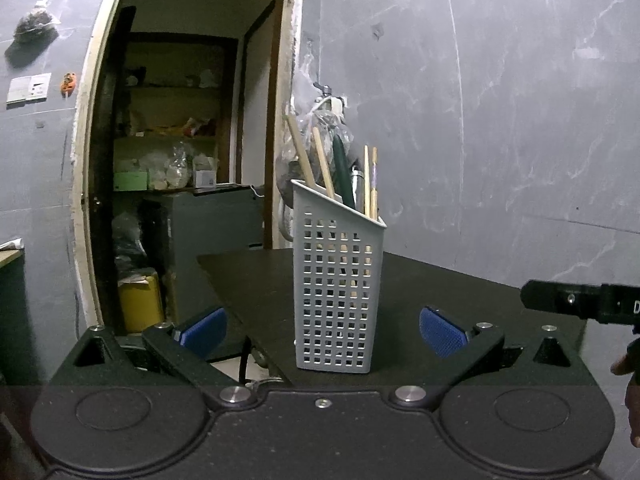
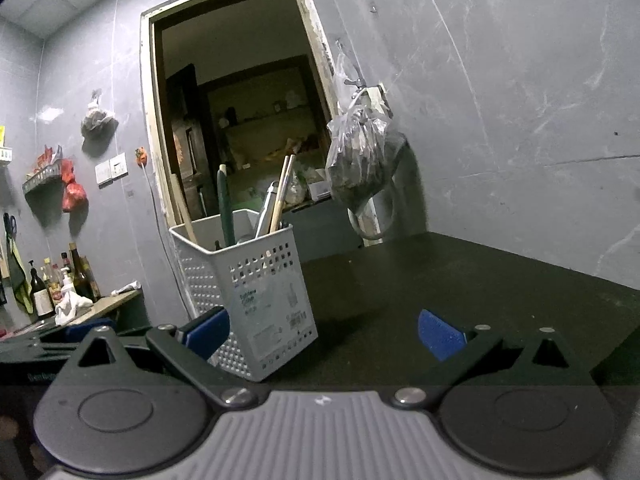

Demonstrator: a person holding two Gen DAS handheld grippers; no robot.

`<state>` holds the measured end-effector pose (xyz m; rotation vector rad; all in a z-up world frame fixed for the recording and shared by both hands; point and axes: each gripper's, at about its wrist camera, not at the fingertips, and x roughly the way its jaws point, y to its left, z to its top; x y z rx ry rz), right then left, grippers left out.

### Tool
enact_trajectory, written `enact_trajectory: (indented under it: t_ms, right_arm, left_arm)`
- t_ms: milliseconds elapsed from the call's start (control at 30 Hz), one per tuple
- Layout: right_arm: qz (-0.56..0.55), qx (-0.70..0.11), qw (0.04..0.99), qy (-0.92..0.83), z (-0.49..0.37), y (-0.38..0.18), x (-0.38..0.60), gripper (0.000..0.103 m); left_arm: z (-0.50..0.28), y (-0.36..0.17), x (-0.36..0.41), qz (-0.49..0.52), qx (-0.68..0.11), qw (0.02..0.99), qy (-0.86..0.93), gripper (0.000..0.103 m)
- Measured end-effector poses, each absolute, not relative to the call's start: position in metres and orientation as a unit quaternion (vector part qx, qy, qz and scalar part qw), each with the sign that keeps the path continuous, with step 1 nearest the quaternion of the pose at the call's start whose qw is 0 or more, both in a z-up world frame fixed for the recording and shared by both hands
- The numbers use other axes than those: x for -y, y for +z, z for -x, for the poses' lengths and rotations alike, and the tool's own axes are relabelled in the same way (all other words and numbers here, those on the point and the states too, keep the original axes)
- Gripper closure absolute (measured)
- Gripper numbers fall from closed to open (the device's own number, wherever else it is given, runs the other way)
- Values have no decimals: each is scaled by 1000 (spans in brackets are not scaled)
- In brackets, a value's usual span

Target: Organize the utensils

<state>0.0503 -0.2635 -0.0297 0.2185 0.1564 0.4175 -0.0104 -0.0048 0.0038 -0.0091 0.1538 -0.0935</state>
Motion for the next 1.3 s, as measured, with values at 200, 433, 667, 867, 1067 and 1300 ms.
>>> enact_trajectory:
  t_ms: [200,433,667,867,1067,1300]
  right_arm:
    - [-94,-86,972,197,-32,-32,257,0]
    - [-89,-102,973,185,-20,-37,253,0]
    - [-79,-105,975,180,-11,-37,250,0]
    - [-70,-108,974,186,-7,-37,244,0]
    - [-64,-109,974,188,-8,-36,241,0]
    - [-65,-109,974,187,-11,-35,242,0]
  left_arm:
    - [30,2,-1,11,-77,996,-38,1]
    - [45,-1,-10,27,-90,995,-29,1]
    - [57,-2,-13,26,-93,995,-23,1]
    - [62,-4,-15,25,-100,995,-15,1]
    - [64,-5,-15,25,-100,995,-11,1]
    - [65,-5,-15,26,-100,995,-11,1]
